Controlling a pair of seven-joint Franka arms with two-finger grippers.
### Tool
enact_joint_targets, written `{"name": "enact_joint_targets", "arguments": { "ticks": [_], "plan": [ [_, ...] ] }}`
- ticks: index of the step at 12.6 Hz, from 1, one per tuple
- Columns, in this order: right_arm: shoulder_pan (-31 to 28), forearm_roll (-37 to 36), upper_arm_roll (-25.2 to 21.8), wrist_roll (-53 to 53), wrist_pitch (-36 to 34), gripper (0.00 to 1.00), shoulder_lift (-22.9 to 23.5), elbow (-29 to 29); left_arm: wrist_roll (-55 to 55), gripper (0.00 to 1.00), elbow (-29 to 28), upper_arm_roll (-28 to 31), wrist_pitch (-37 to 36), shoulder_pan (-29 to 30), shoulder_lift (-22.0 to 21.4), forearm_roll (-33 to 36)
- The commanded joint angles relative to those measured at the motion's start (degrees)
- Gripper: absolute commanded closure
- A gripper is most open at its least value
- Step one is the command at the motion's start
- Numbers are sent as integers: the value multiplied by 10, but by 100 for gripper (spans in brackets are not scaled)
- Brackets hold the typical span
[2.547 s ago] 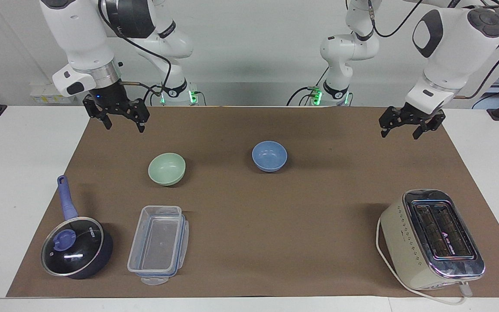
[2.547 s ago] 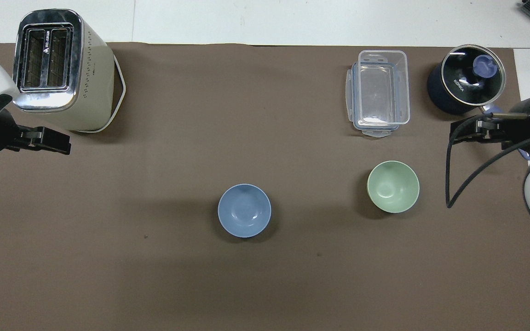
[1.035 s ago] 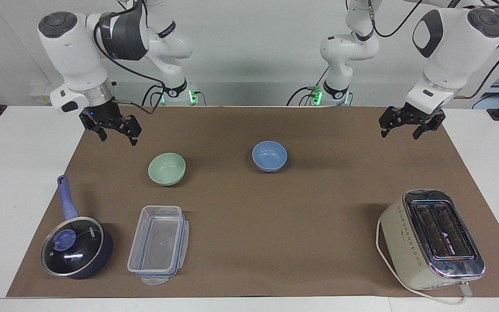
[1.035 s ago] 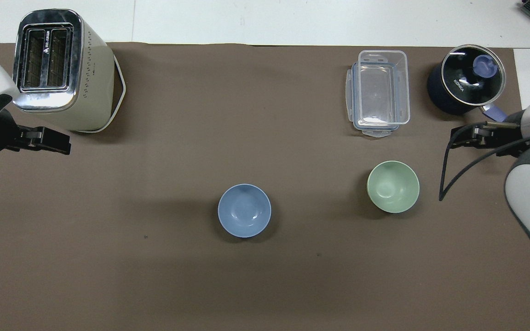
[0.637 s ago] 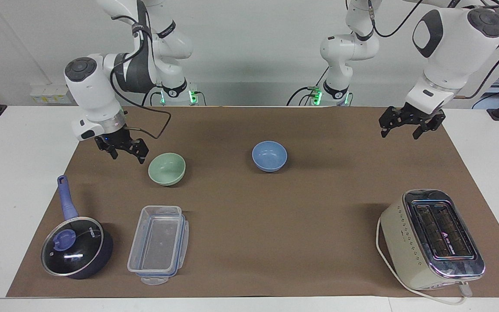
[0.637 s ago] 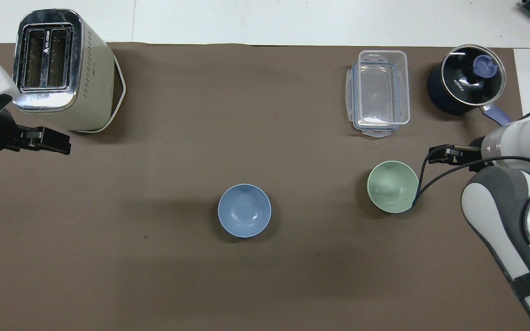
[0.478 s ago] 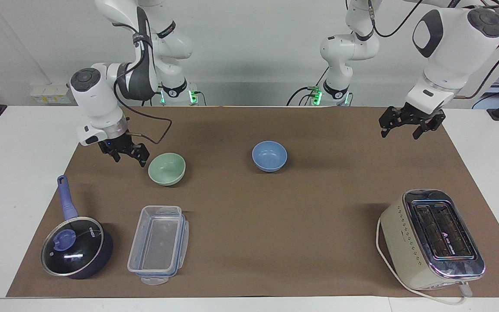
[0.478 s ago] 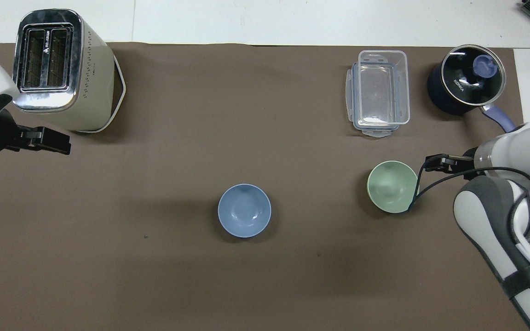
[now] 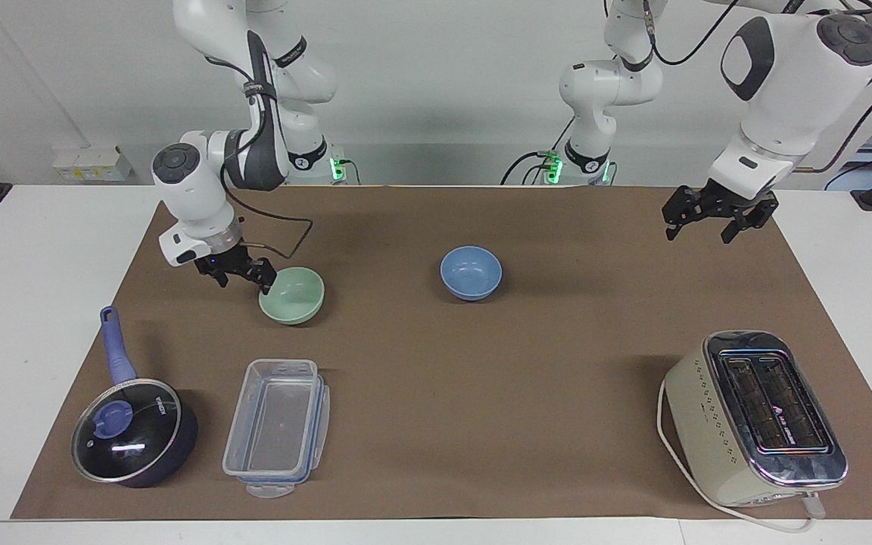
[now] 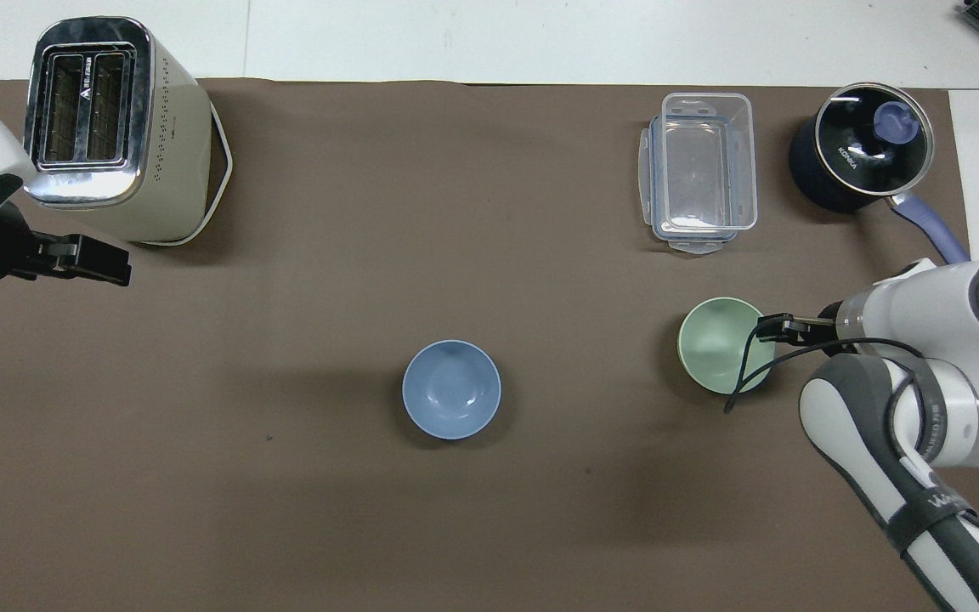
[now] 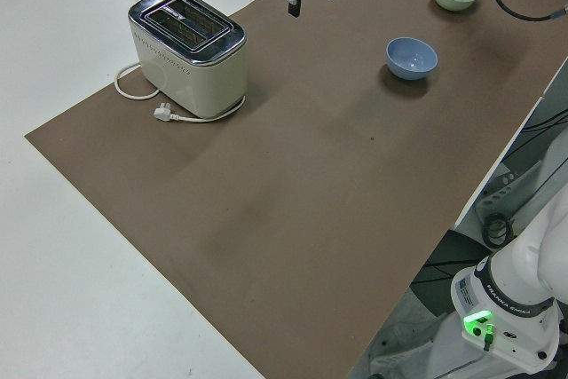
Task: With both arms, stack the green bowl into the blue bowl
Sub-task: 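Reach the right gripper to the green bowl's rim and grasp it, then lift the green bowl with the right gripper over the blue bowl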
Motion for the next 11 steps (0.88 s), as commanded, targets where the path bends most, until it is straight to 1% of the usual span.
{"name": "enact_joint_targets", "arguments": {
  "ticks": [1,3,4,6,8,9,10,11],
  "plan": [
    [10,-2,2,-25,23,20,17,-9,-6,0,-10,-2,-6,2,-10,12],
    [19,-2,2,-28,16,77,16,-10,-6,0,-9,-2,-6,2,-10,12],
    [19,-2,2,-29,16,100,16,-9,-7,0,-9,-2,-6,1,-10,12],
    [19,-2,2,-31,12,100,15,-6,-6,0,-9,-2,-6,2,-10,12],
    [20,-2,8,-31,-14,100,2,5,-7,0,-9,-2,-6,2,-10,12],
    [21,-2,18,-31,-22,100,-9,11,-6,0,-9,-2,-6,2,-10,12],
    [28,-1,39,-30,-38,100,-22,24,-7,0,-9,-2,-6,2,-10,12],
    [48,-1,46,-22,-58,100,-30,38,-6,0,-9,-2,-6,2,-10,12]
  ]
}}
